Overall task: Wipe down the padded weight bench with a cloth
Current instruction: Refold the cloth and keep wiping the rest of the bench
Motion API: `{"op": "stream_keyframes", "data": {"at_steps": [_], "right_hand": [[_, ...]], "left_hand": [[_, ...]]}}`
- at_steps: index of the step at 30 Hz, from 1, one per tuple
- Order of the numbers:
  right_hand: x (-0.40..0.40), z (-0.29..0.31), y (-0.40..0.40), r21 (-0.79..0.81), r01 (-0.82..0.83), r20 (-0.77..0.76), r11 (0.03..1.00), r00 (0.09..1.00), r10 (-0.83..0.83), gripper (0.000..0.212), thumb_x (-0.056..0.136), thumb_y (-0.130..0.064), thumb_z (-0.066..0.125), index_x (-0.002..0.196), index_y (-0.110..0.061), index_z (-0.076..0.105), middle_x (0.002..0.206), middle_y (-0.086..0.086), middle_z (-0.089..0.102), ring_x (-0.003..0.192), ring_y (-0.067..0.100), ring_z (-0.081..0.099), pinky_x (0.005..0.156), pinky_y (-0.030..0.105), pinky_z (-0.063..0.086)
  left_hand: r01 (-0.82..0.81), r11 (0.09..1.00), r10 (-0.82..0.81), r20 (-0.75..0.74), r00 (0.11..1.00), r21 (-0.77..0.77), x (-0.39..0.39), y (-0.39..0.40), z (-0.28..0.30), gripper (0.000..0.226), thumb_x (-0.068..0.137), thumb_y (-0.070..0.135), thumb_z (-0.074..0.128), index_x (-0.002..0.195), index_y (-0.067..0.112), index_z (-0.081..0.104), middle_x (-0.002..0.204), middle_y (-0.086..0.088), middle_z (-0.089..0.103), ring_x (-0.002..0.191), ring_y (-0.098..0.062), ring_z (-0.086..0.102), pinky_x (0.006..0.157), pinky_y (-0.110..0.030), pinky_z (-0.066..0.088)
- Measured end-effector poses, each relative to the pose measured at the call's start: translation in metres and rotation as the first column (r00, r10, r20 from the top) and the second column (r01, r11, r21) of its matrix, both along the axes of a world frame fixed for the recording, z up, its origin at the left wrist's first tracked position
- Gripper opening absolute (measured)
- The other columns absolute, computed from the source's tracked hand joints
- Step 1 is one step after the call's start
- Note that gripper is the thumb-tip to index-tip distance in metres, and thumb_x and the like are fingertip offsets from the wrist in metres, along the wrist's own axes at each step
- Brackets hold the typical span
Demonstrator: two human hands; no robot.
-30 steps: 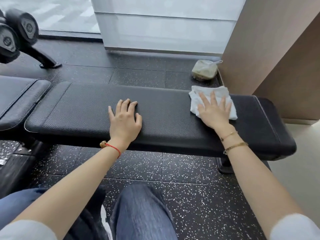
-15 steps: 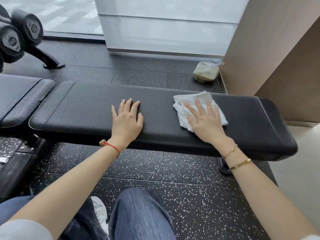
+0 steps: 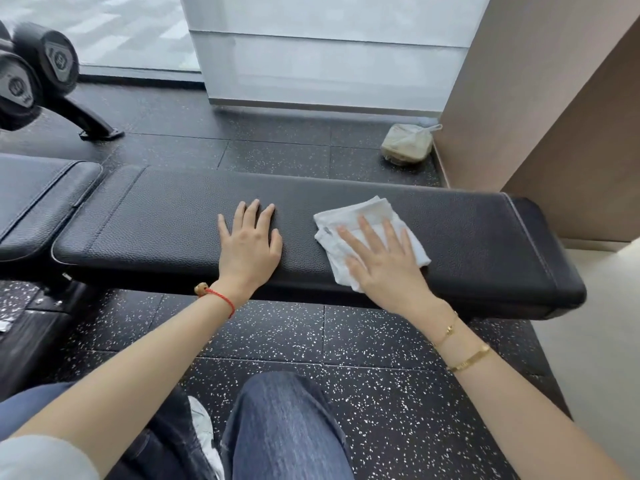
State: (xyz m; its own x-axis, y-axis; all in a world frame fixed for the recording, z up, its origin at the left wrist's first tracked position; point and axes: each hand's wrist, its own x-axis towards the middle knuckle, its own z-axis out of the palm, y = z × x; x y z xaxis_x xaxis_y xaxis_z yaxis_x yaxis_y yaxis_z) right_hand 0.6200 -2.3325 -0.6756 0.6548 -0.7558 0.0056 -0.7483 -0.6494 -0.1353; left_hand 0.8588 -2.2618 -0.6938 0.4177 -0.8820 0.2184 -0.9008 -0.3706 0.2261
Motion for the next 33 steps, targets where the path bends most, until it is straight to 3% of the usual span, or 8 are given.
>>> {"op": "stream_keyframes", "data": {"at_steps": [4,9,12,15,20,22,28,33], "right_hand": [[-0.021,0.0,-0.031,0.017,0.137,-0.018,0.99,0.991,-0.136,0.051,0.102,-0.051,0.017,0.151,-0.054,0.001,0.165,-0.007,-0.005,0.151,0.03,-0.008,0.119,0.05,-0.01],[0.017,0.01,-0.074,0.081,0.303,-0.061,0.949,0.952,-0.299,0.055,0.102,-0.045,0.023,0.154,-0.047,0.003,0.166,-0.001,-0.004,0.149,0.039,-0.007,0.117,0.057,-0.01],[0.063,0.014,-0.064,0.09,0.202,-0.049,0.975,0.979,-0.198,0.055,0.102,-0.045,0.022,0.154,-0.046,0.005,0.166,0.0,-0.004,0.149,0.041,-0.007,0.117,0.059,-0.011],[0.107,0.012,-0.028,0.068,-0.004,-0.043,0.998,0.999,0.007,0.054,0.102,-0.048,0.022,0.154,-0.047,0.005,0.166,0.0,-0.004,0.149,0.04,-0.008,0.116,0.059,-0.012],[0.129,0.004,0.007,0.026,-0.313,-0.03,0.949,0.949,0.314,0.052,0.103,-0.048,0.018,0.153,-0.049,0.004,0.165,-0.003,-0.006,0.149,0.034,-0.016,0.117,0.056,-0.013],[0.131,0.006,-0.006,0.056,-0.312,-0.013,0.948,0.95,0.313,0.051,0.103,-0.048,0.019,0.152,-0.051,0.006,0.165,-0.004,-0.005,0.15,0.031,-0.017,0.118,0.053,-0.013],[0.192,0.015,-0.043,0.065,0.014,-0.041,0.998,0.999,-0.011,0.053,0.102,-0.047,0.02,0.154,-0.046,0.009,0.166,0.001,0.001,0.149,0.039,-0.006,0.117,0.057,-0.012],[0.235,0.008,0.003,0.028,-0.196,-0.013,0.98,0.98,0.197,0.053,0.102,-0.047,0.021,0.154,-0.045,0.01,0.166,0.0,0.002,0.15,0.039,-0.006,0.117,0.058,-0.012]], "left_hand": [[0.003,1.0,-0.003,-0.003,1.0,0.013,0.001,-0.001,0.0,0.054,0.099,0.036,0.035,0.15,0.022,0.033,0.159,-0.007,0.03,0.149,-0.028,0.018,0.12,-0.059,0.007],[0.025,0.999,-0.025,-0.014,1.0,0.03,0.005,0.0,0.008,0.053,0.098,0.038,0.04,0.149,0.024,0.036,0.157,-0.005,0.034,0.147,-0.027,0.022,0.118,-0.056,0.013],[0.111,0.993,-0.112,0.035,0.993,0.031,0.022,0.005,0.019,0.051,0.097,0.037,0.044,0.146,0.024,0.043,0.152,-0.002,0.042,0.143,-0.023,0.032,0.115,-0.048,0.022],[0.133,0.991,-0.133,0.06,0.989,0.002,0.047,0.019,0.026,0.045,0.097,0.032,0.046,0.14,0.019,0.05,0.144,-0.001,0.051,0.135,-0.021,0.041,0.11,-0.041,0.028],[0.026,0.999,-0.03,0.086,0.996,0.043,0.095,0.053,0.021,0.047,0.098,0.03,0.044,0.143,0.017,0.045,0.146,-0.006,0.046,0.137,-0.026,0.038,0.112,-0.048,0.028],[-0.03,0.996,0.022,0.093,0.995,0.084,0.112,0.066,0.016,0.05,0.1,0.033,0.042,0.147,0.019,0.039,0.151,-0.009,0.039,0.141,-0.028,0.032,0.114,-0.053,0.025],[-0.117,0.99,0.117,0.006,0.993,0.075,0.13,0.08,0.007,0.054,0.102,0.039,0.037,0.153,0.022,0.029,0.159,-0.008,0.026,0.149,-0.03,0.016,0.119,-0.06,0.01],[-0.197,0.978,0.198,0.002,0.98,0.065,0.145,0.083,0.005,0.055,0.101,0.041,0.034,0.152,0.022,0.029,0.16,-0.009,0.025,0.149,-0.03,0.016,0.119,-0.059,0.008]]}}
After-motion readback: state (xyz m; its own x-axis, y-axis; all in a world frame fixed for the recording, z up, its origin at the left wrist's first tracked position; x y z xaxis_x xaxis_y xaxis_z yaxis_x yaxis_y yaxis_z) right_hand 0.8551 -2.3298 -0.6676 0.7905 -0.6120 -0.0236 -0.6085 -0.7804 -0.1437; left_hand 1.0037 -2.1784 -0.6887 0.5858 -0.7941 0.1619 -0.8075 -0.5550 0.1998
